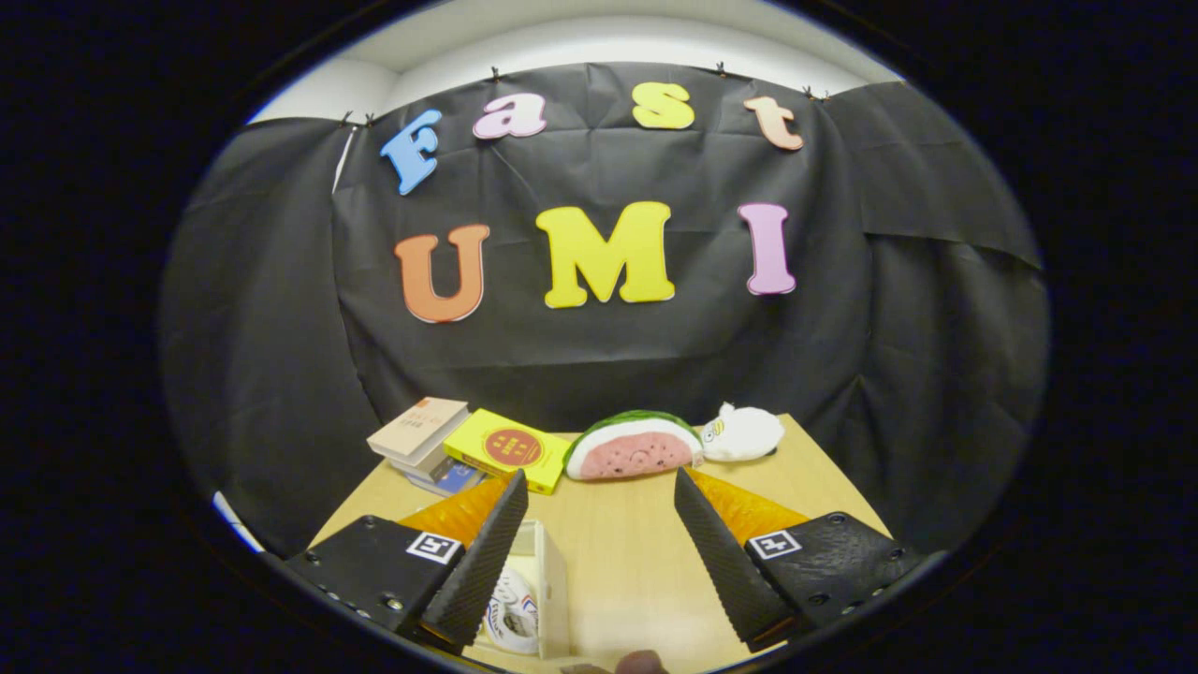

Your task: Open the storage box then place both shoes into the box .Put the left shoe in first, then the right shoe, with the right side of both shoes facing outward in a uniform manner.

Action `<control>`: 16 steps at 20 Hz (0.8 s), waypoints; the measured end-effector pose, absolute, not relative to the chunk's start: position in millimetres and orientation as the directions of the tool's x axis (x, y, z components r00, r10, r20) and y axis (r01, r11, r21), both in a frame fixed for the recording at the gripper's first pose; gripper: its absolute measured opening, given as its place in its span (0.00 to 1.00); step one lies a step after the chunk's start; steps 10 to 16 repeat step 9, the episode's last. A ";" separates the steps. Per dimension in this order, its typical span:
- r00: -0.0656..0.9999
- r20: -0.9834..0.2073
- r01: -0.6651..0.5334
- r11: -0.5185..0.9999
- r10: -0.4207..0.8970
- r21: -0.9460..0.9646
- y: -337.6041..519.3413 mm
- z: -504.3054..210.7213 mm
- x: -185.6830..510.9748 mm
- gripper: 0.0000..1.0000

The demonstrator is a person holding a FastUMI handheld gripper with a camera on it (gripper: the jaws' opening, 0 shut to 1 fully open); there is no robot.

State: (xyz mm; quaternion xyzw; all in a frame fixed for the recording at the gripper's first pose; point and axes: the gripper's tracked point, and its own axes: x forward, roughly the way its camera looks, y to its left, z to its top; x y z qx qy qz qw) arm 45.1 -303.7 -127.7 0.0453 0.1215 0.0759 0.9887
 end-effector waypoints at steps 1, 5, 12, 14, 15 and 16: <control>0.961 -0.217 -0.148 0.982 0.170 0.114 -304.3 -123.9 44.6 0.95; 0.960 -0.181 -0.203 0.975 0.216 0.086 -298.8 -117.4 38.5 0.95; 0.948 -0.159 -0.273 0.961 0.276 0.039 -284.1 -117.6 31.0 0.95; 0.948 -0.159 -0.273 0.961 0.276 0.039 -284.1 -117.6 31.0 0.95; 0.948 -0.159 -0.273 0.961 0.276 0.039 -284.1 -117.6 31.0 0.95; 0.948 -0.159 -0.273 0.961 0.276 0.039 -284.1 -117.6 31.0 0.95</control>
